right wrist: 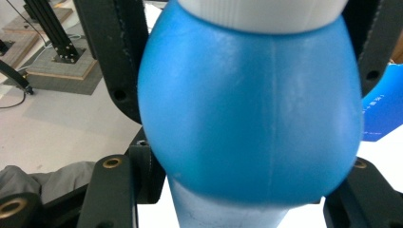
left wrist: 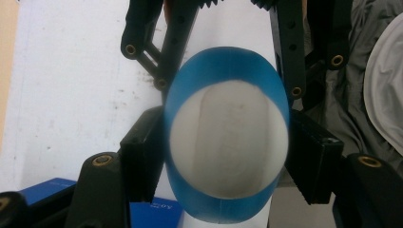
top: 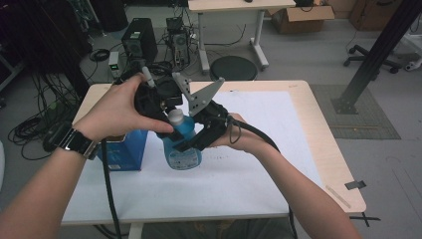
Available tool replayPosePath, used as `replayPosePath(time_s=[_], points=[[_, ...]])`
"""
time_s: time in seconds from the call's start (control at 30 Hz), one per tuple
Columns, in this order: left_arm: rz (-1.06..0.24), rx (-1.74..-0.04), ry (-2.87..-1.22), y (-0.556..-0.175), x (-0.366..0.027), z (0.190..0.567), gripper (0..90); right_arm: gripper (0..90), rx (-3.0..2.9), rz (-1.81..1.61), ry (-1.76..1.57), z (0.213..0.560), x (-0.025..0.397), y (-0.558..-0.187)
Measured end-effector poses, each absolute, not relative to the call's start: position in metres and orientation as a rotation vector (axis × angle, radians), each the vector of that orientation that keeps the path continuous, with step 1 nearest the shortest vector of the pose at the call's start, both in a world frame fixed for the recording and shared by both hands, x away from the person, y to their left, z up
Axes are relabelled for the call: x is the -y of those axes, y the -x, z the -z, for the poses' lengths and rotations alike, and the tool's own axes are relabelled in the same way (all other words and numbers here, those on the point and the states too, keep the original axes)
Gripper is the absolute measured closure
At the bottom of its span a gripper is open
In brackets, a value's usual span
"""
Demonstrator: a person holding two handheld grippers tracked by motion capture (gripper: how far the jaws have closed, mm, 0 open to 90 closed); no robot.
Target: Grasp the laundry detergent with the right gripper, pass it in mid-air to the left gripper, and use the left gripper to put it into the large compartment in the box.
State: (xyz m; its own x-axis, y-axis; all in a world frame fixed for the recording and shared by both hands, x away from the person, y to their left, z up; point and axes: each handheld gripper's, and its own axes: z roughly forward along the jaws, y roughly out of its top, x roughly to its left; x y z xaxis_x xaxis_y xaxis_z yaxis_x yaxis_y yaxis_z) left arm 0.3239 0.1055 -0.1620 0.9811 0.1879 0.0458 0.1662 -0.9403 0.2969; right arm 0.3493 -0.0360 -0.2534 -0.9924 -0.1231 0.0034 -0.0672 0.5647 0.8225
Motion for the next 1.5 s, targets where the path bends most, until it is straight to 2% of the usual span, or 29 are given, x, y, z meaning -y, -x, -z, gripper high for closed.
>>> replayPosePath(time_s=[0.13,0.2,0.3,0.47,0.67,0.7,0.73,0.97,1.27,1.5], points=[[-0.094,-0.296,-2.824,-0.325,-0.106,0.16,38.0,40.6,2.696,1.434,-0.165,0.254,0.036,-0.352],[-0.098,-0.342,-2.814,-0.327,-0.108,0.157,38.0,27.7,2.712,1.443,-0.157,0.255,0.036,-0.352],[-0.127,-0.433,-2.81,-0.33,-0.114,0.152,38.0,14.7,2.764,1.405,-0.124,0.259,0.038,-0.353],[-0.195,-0.694,-2.764,-0.34,-0.131,0.14,38.1,9.1,2.865,1.307,-0.035,0.266,0.052,-0.361],[-0.268,-1.069,-2.643,-0.353,-0.161,0.124,38.0,10.3,3.016,1.115,0.055,0.271,0.08,-0.372],[-0.268,-1.069,-2.643,-0.353,-0.161,0.124,38.0,10.3,3.016,1.115,0.055,0.271,0.08,-0.372],[-0.283,-1.193,-2.582,-0.356,-0.172,0.118,38.1,10.5,3.083,1.021,0.1,0.274,0.093,-0.375],[-0.336,-1.522,-2.411,-0.365,-0.207,0.102,38.1,10.5,3.216,0.775,0.212,0.284,0.137,-0.384],[-0.354,-1.762,-2.208,-0.374,-0.234,0.092,38.1,11.4,3.339,0.413,0.267,0.301,0.181,-0.384],[-0.376,-1.889,-2.109,-0.382,-0.25,0.092,38.1,11.9,3.349,0.327,0.329,0.306,0.209,-0.385]])
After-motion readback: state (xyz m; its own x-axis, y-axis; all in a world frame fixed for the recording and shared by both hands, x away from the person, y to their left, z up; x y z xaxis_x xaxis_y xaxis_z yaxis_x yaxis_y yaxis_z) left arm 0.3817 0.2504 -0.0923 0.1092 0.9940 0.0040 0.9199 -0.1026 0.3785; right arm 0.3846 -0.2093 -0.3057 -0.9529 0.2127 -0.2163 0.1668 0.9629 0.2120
